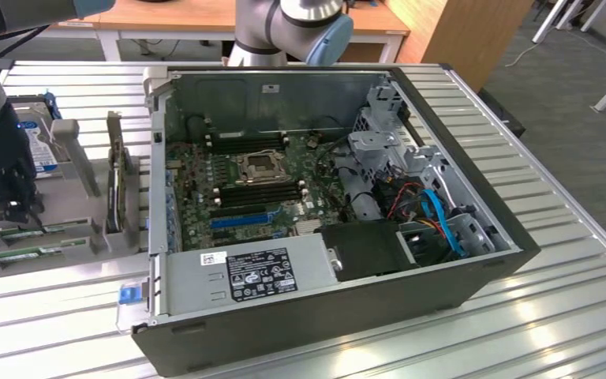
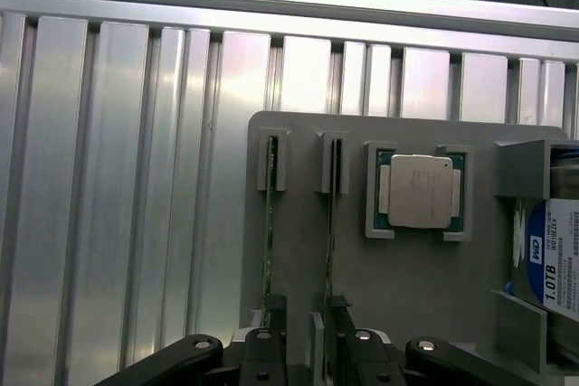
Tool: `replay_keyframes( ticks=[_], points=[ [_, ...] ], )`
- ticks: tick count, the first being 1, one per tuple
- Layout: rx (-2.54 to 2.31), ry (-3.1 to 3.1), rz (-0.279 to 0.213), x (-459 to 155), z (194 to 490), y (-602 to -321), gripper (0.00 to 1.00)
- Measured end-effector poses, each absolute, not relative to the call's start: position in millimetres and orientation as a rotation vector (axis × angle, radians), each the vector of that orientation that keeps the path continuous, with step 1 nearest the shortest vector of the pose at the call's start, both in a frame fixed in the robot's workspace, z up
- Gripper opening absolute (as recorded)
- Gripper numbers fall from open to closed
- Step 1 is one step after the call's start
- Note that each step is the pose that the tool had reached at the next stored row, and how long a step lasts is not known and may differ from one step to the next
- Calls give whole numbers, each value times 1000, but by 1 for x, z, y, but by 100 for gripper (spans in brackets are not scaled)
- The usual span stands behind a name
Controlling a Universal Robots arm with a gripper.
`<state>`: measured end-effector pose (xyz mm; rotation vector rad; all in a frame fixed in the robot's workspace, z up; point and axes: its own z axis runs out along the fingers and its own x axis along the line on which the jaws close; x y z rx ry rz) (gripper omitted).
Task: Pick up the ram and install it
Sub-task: 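Pick up the ram and move it above insertion slot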
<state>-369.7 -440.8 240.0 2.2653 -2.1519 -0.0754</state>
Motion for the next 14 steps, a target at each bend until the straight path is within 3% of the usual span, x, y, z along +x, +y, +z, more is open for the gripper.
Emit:
replay_keyframes(
  ticks=[14],
  points=[
    [2265,-2152,-75,-370,238,-444,31]
  ],
)
